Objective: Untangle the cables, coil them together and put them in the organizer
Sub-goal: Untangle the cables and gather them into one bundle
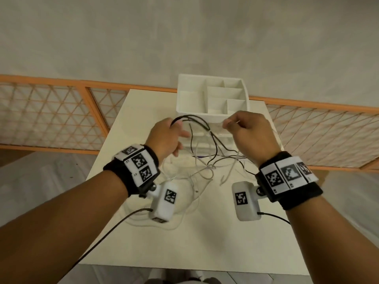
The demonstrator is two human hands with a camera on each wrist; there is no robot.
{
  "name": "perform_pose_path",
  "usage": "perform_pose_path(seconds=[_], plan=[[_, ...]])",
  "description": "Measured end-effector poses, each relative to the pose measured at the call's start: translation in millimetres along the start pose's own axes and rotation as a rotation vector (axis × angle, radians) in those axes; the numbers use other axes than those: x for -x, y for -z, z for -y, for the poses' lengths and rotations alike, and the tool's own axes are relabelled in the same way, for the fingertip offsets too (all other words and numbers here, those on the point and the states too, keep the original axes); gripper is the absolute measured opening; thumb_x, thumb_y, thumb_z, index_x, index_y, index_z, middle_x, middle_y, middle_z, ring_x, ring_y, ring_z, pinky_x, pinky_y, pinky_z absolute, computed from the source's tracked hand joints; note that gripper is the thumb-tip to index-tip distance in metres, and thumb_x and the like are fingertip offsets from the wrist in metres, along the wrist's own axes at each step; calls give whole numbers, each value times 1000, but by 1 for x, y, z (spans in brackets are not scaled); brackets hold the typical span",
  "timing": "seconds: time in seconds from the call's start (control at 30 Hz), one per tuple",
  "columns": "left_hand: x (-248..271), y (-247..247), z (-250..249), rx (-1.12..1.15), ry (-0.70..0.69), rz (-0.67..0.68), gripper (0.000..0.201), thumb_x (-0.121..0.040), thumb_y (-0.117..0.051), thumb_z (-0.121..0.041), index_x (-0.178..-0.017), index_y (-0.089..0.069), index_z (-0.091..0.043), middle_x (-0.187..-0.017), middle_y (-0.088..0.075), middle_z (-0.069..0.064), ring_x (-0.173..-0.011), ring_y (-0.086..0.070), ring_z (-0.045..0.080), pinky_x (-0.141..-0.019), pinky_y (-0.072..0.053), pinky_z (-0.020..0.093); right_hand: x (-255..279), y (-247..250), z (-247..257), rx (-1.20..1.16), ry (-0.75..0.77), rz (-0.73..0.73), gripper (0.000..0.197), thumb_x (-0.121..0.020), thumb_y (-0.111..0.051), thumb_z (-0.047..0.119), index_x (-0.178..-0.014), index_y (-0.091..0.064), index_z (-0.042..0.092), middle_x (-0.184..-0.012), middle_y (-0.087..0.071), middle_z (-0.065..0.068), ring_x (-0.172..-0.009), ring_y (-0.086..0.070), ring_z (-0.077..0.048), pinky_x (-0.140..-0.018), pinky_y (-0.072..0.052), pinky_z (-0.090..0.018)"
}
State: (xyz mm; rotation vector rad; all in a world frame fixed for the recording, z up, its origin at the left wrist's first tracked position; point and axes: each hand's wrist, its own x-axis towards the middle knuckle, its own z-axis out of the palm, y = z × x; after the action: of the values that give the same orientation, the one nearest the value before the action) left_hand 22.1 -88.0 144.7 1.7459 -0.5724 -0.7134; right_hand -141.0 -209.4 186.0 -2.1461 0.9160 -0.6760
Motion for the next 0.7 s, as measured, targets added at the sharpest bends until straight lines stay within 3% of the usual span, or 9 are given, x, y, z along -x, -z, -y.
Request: perform_pose_path(seconds=[0.13,0.27,0.33,0.4,0.5,0.6,0.7], plan=[[10,-39,-13,70,-40,84,23,-106,-38,-29,-111,-55,-13,-97,-75,7,-44,-55,16,-38,-41,26,-1,-7,33,-307,26,-28,16,-89,-55,22,-80,-63,12,-52,-53,12,-48,-46,-10,-54,-37,-29],[18,-50,27,-154,-16,150,26,-105,-38,-34,-111,-53,-12,-100,-74,0,-52,-62,22,-49,-55,35,-14,22,53,-673,19,-227,24,-92,-46,0,-76,-61,11,-58,-46,-4,-46,-39,-13,-42,-33,-25],[16,-43,49,-254,52,183,27,-106,-38,-32,-116,-52,-12,-111,-68,-1,-54,-62,21,-53,-56,36,-20,37,51,-706,20,-340,24,-91,-45,0,-77,-62,10,-57,-47,-2,-45,-40,-13,-42,-34,-23],[12,-31,66,-248,186,195,32,-106,-36,-33,-125,-49,-11,-117,-67,3,-53,-61,20,-49,-53,33,-23,50,43,-717,9,-459,23,-90,-45,1,-79,-63,10,-53,-47,1,-44,-40,-13,-42,-35,-23],[6,-11,75,-192,341,191,31,-107,-35,-29,-127,-47,-9,-96,-73,13,-52,-58,22,-47,-49,28,-25,70,31,-740,-45,-568,22,-89,-47,3,-78,-64,11,-49,-46,1,-41,-37,-16,-42,-34,-23],[4,2,52,-34,322,114,24,-106,-40,-24,-101,-53,-5,-71,-69,14,-53,-57,22,-56,-52,32,-22,71,22,-665,-125,-500,21,-90,-48,4,-86,-69,8,-54,-45,-3,-40,-36,-17,-41,-32,-22],[7,4,7,198,191,102,24,-106,-43,-21,-89,-55,-9,-76,-72,13,-59,-60,21,-59,-53,32,-10,46,18,-596,-130,-313,23,-94,-48,4,-91,-71,7,-51,-43,0,-42,-35,-13,-41,-30,-21]])
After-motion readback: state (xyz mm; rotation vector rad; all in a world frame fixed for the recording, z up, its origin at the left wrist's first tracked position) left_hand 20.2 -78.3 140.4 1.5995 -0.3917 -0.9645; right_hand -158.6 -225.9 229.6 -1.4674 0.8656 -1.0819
